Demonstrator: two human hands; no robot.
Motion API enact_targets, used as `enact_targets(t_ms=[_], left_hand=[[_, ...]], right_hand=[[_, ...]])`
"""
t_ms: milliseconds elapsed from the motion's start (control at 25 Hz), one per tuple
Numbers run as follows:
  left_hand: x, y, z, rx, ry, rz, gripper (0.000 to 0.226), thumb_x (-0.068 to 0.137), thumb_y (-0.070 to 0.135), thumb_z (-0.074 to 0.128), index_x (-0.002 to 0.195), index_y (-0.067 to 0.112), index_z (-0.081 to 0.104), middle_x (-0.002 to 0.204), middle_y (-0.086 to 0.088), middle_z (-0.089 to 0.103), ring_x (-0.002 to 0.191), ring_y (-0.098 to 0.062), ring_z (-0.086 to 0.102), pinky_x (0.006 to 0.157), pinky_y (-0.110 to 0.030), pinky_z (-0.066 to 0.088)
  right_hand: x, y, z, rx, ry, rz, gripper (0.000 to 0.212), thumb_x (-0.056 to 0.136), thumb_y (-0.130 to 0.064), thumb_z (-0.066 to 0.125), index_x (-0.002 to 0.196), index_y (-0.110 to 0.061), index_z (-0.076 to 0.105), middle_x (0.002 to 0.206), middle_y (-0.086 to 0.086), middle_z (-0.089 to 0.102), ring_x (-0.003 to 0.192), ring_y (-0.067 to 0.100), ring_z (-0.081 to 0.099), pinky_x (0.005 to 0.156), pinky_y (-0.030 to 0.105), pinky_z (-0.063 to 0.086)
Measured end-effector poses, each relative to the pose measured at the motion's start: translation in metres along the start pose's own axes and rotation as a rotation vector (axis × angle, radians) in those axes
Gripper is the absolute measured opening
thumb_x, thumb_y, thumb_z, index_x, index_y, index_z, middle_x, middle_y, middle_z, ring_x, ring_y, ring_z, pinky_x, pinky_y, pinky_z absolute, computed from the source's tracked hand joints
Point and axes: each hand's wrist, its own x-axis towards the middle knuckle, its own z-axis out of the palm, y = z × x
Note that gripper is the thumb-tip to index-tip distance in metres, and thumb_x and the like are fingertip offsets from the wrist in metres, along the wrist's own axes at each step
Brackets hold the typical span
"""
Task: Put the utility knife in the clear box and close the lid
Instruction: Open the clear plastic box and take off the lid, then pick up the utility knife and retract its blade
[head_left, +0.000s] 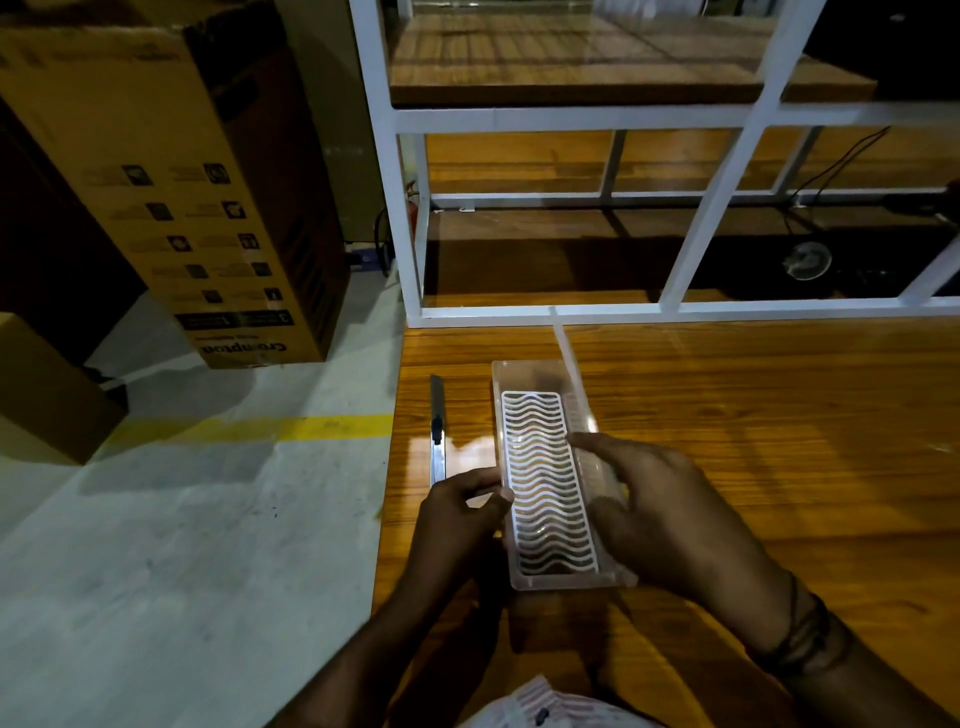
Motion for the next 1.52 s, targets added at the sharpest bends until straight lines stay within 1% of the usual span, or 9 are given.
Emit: enact_targets(t_ms=[80, 200, 440, 640, 800, 1000, 1160, 1360, 1520], left_hand=[[0.0, -0.002, -0.001, -0.019, -0.002, 0.005, 0.025, 0.093, 0.02, 0.073, 0.117, 0.022, 0.079, 0.119, 0.009, 0.078, 0.112, -0.004, 0.07, 0.092, -0.024, 0.057], [0.0, -0.002, -0.002, -0.045, -0.001, 0.001, 0.025, 0.093, 0.018, 0.073, 0.117, 0.022, 0.079, 0.118, 0.009, 0.078, 0.111, -0.005, 0.071, 0.092, -0.029, 0.06], [0.001, -0.003, -0.003, -0.089, 0.0, -0.036, 0.023, 0.092, 0.019, 0.074, 0.113, 0.025, 0.08, 0.116, 0.01, 0.079, 0.107, -0.005, 0.073, 0.082, -0.024, 0.062], [0.0, -0.003, -0.002, -0.08, 0.018, -0.046, 0.022, 0.091, 0.019, 0.075, 0.112, 0.024, 0.08, 0.114, 0.01, 0.079, 0.105, -0.005, 0.073, 0.078, -0.018, 0.06], [0.001, -0.002, -0.002, -0.081, 0.021, -0.062, 0.02, 0.09, 0.02, 0.076, 0.108, 0.027, 0.08, 0.11, 0.012, 0.079, 0.104, -0.004, 0.073, 0.087, -0.031, 0.063], [0.0, -0.002, -0.001, -0.027, 0.047, -0.049, 0.021, 0.091, 0.02, 0.075, 0.111, 0.024, 0.081, 0.11, 0.013, 0.079, 0.104, 0.001, 0.071, 0.084, -0.018, 0.057], [-0.001, -0.001, -0.001, -0.017, 0.049, -0.035, 0.017, 0.091, 0.023, 0.076, 0.107, 0.027, 0.081, 0.106, 0.014, 0.079, 0.096, 0.008, 0.071, 0.069, -0.007, 0.055], [-0.004, 0.003, 0.0, -0.004, 0.045, -0.042, 0.017, 0.091, 0.023, 0.075, 0.106, 0.03, 0.079, 0.108, 0.014, 0.079, 0.095, 0.009, 0.071, 0.068, -0.005, 0.053], [-0.005, 0.01, -0.006, 0.145, 0.023, -0.042, 0.015, 0.095, 0.034, 0.069, 0.107, 0.028, 0.076, 0.111, 0.006, 0.078, 0.076, 0.0, 0.075, 0.072, -0.022, 0.063]], right_hand=[[0.0, 0.009, -0.007, -0.007, 0.075, 0.072, 0.057, 0.083, -0.012, 0.062, 0.139, -0.026, 0.062, 0.131, 0.003, 0.072, 0.098, 0.015, 0.069, 0.08, 0.019, 0.044], [0.001, 0.027, -0.008, 0.001, 0.131, 0.143, 0.055, 0.083, -0.007, 0.062, 0.137, -0.02, 0.064, 0.125, 0.007, 0.074, 0.103, 0.024, 0.071, 0.087, 0.032, 0.055], [0.011, 0.072, 0.008, 0.057, 0.21, 0.29, 0.055, 0.084, 0.005, 0.059, 0.137, -0.009, 0.062, 0.123, 0.012, 0.072, 0.091, 0.028, 0.069, 0.08, 0.031, 0.051], [0.014, 0.107, 0.031, -0.027, 0.134, 0.436, 0.066, 0.083, -0.001, 0.067, 0.147, -0.008, 0.051, 0.139, 0.022, 0.054, 0.117, 0.037, 0.059, 0.091, 0.037, 0.05], [0.009, 0.123, 0.048, -0.11, -0.001, 0.554, 0.08, 0.078, -0.024, 0.076, 0.15, -0.021, 0.041, 0.15, 0.017, 0.039, 0.134, 0.04, 0.043, 0.099, 0.044, 0.05], [0.01, 0.135, 0.063, -0.289, -0.037, 0.594, 0.053, 0.064, -0.052, 0.063, 0.109, -0.031, 0.046, 0.133, 0.01, 0.049, 0.126, 0.036, 0.04, 0.098, 0.046, 0.042], [0.009, 0.127, 0.064, -0.275, -0.013, 0.62, 0.045, 0.066, -0.046, 0.068, 0.102, -0.027, 0.049, 0.13, 0.012, 0.044, 0.121, 0.039, 0.039, 0.097, 0.048, 0.045], [0.013, 0.129, 0.069, -0.29, 0.02, 0.598, 0.041, 0.062, -0.044, 0.066, 0.095, -0.024, 0.052, 0.129, 0.012, 0.046, 0.119, 0.038, 0.039, 0.099, 0.049, 0.041], [0.016, 0.125, 0.07, -0.324, 0.06, 0.564, 0.042, 0.061, -0.042, 0.068, 0.097, -0.022, 0.057, 0.142, 0.009, 0.04, 0.131, 0.036, 0.03, 0.106, 0.053, 0.034]])
